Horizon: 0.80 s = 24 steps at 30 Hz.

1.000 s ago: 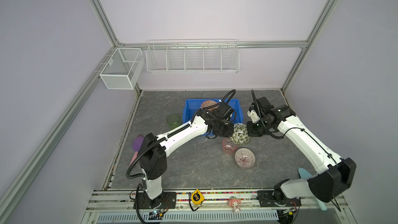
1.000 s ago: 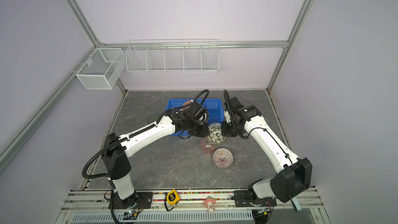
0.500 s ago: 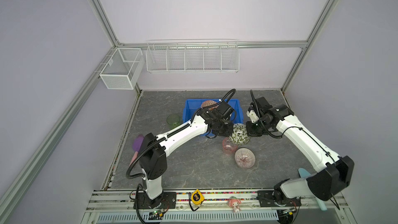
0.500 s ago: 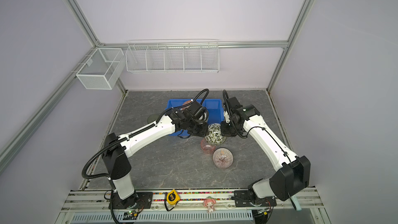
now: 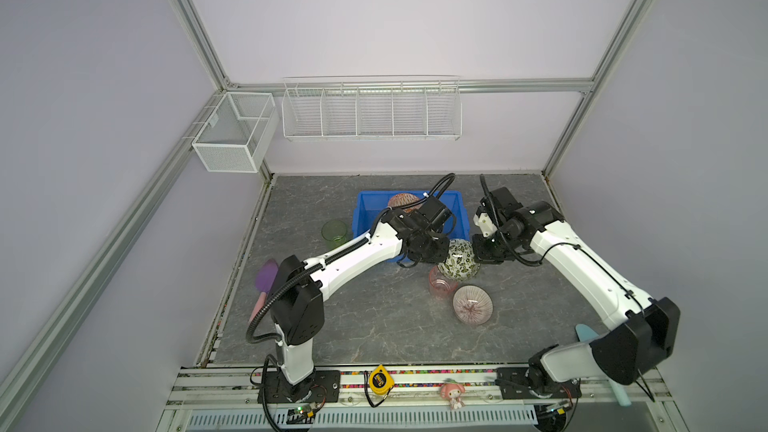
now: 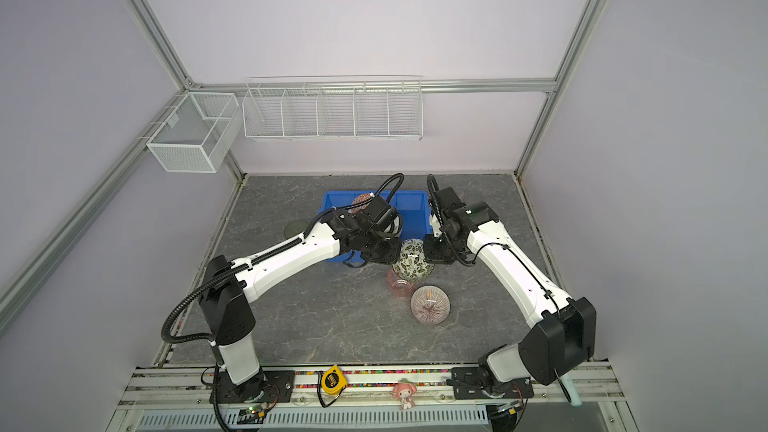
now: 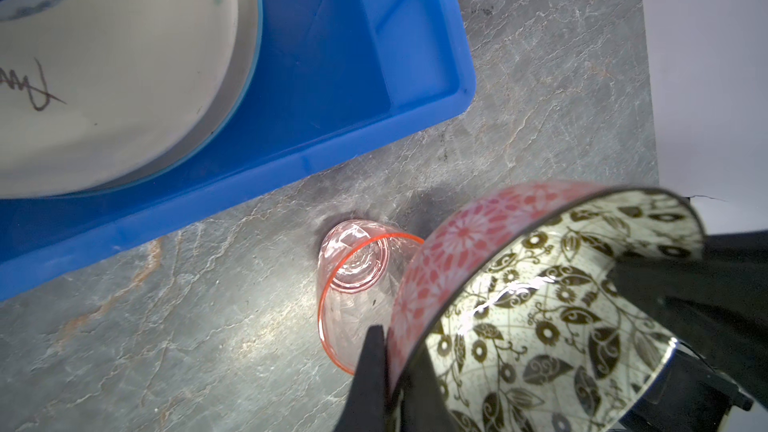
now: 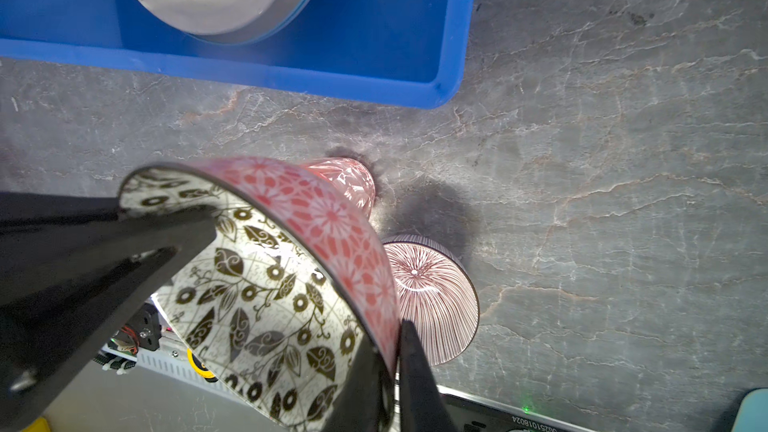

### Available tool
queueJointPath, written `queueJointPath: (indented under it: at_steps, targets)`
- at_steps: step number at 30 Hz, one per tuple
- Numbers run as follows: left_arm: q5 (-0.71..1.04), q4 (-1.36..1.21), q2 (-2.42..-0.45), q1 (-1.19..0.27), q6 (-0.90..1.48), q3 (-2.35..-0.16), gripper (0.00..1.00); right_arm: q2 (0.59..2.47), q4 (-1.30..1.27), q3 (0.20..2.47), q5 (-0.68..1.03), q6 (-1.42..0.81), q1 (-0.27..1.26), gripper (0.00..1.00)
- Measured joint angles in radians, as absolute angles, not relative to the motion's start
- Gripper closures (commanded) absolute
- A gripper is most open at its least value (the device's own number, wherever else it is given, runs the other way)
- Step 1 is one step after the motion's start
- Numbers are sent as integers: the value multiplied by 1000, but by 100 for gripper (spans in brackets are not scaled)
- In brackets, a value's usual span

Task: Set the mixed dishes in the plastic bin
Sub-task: 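Grip the leaf-print bowl rim with the left gripper while right holds, then carry the leaf-print bowl over the bin with the left gripper while right withdraws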

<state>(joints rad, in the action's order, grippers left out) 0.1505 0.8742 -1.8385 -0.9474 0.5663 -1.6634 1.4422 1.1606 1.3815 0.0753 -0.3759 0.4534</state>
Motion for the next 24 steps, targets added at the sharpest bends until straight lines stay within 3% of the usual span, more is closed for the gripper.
queueJointPath:
  at_steps: [11,14,20,21,24]
  targets:
    - [155,896,-1839,-936,554,-1663,100,1411,1106,1382,149,-364,402,56]
    - [155,901,-1839,-922,543,-1663,100,1363,1098,1377,191,-359,341,44]
    - [144,940,-1838,-857,515,-1693,100,1251,1099,1345,254,-346,235,7]
    - [134,957,-1838,-840,508,-1716,100,1238,1099,1337,261,-347,226,11]
    - [102,995,-1839,-793,483,-1797,100,1215,1102,1312,275,-341,214,12]
